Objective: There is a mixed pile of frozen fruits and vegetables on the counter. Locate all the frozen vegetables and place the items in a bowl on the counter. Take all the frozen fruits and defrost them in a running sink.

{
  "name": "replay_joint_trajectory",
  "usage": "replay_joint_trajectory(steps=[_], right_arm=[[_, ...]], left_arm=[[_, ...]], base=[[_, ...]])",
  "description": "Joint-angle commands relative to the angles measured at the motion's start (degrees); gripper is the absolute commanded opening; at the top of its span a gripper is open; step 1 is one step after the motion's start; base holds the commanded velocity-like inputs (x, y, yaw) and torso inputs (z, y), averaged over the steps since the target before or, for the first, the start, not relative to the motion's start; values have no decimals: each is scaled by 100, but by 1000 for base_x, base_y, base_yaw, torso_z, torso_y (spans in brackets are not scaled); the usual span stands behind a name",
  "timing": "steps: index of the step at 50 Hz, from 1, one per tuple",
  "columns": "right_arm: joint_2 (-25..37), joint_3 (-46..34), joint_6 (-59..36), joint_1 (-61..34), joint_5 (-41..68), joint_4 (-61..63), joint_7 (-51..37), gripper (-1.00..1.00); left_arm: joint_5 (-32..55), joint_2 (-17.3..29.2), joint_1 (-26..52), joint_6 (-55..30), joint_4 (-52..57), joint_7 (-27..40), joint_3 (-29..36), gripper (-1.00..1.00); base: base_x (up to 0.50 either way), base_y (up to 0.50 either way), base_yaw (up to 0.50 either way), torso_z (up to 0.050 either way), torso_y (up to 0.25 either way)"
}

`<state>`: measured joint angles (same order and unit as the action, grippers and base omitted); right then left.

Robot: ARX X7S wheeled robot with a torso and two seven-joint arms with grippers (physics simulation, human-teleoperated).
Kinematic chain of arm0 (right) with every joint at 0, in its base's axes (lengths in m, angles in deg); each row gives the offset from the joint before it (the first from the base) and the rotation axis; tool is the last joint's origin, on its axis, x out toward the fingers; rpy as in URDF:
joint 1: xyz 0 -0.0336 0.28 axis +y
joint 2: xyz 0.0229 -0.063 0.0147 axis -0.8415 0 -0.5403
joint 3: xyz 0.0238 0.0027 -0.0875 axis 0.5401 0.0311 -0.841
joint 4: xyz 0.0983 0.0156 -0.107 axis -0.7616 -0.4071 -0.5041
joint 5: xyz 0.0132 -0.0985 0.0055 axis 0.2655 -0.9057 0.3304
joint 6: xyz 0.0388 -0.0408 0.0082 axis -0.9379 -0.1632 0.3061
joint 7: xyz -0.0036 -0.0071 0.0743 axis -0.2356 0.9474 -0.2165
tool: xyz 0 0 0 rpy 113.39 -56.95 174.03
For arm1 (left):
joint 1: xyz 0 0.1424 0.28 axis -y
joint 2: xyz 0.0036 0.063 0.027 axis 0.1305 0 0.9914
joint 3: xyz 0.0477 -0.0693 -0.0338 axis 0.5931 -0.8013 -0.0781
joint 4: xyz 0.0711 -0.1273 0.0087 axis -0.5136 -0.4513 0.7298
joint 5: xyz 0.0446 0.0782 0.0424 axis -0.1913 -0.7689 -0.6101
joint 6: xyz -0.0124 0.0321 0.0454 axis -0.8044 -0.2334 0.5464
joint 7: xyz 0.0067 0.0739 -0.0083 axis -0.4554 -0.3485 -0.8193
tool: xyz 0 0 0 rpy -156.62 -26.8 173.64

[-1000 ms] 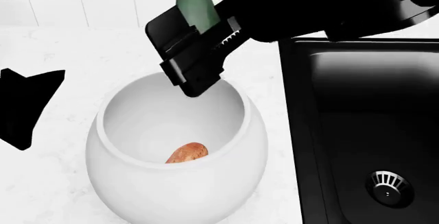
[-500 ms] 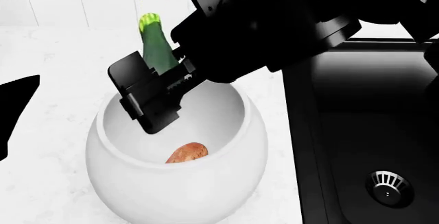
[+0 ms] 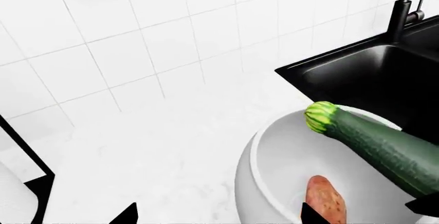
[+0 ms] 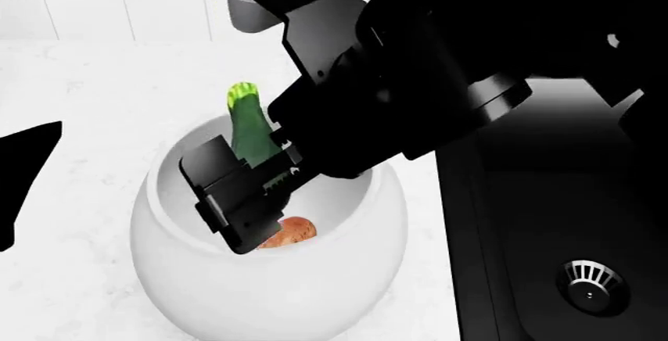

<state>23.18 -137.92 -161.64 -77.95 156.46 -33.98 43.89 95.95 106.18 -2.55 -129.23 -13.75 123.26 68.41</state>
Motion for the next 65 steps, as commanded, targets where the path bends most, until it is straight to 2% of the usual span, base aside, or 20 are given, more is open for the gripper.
replay_joint_trajectory(steps=[1, 2, 5, 14, 17, 27, 48, 50, 55, 56, 65], right_arm=[[-8, -40, 85, -4, 42, -122, 152, -100], [-24, -55, 94, 9, 32, -179, 160, -100], [-73, -83, 126, 38, -23, -278, 239, -100], [-248, -213, 247, 78, -357, -465, 519, -100], [-289, -257, 274, 81, -450, -512, 593, -100], [-418, -382, 370, 22, -751, -676, 860, -100], [-361, -399, 404, 196, -615, -496, 655, -100], [-359, -397, 413, 196, -619, -453, 670, -100], [-362, -397, 458, 191, -642, -432, 648, -100], [-376, -401, 448, 171, -636, -469, 631, 100], [-388, -358, 472, 91, -556, -618, 505, 100]], left_arm=[[-68, -13, 199, -136, -27, 7, 113, 100], [63, 125, 212, -148, 13, -9, 67, 100], [-44, 46, 173, -129, -6, -24, 88, 100], [84, 257, 115, -112, 76, -103, 10, 100], [-114, 112, 19, -65, 59, -133, 41, 100], [-225, 97, -86, -19, 79, -189, 43, 100], [-198, 169, -78, 15, 86, -227, 68, 100], [-50, 337, -37, -16, 119, -260, 9, 100], [-192, 206, -110, 29, 107, -262, 65, 100], [-226, 162, -96, 30, 82, -253, 88, 100], [-312, 146, -165, 81, 98, -300, 83, 100]], base=[[0, 0, 0, 0, 0], [0, 0, 0, 0, 0], [0, 0, 0, 0, 3], [0, 0, 0, 0, 0], [0, 0, 0, 0, 0], [0, 0, 0, 0, 0], [0, 0, 0, 0, 0], [0, 0, 0, 0, 0], [0, 0, 0, 0, 0], [0, 0, 0, 0, 0], [0, 0, 0, 0, 0]])
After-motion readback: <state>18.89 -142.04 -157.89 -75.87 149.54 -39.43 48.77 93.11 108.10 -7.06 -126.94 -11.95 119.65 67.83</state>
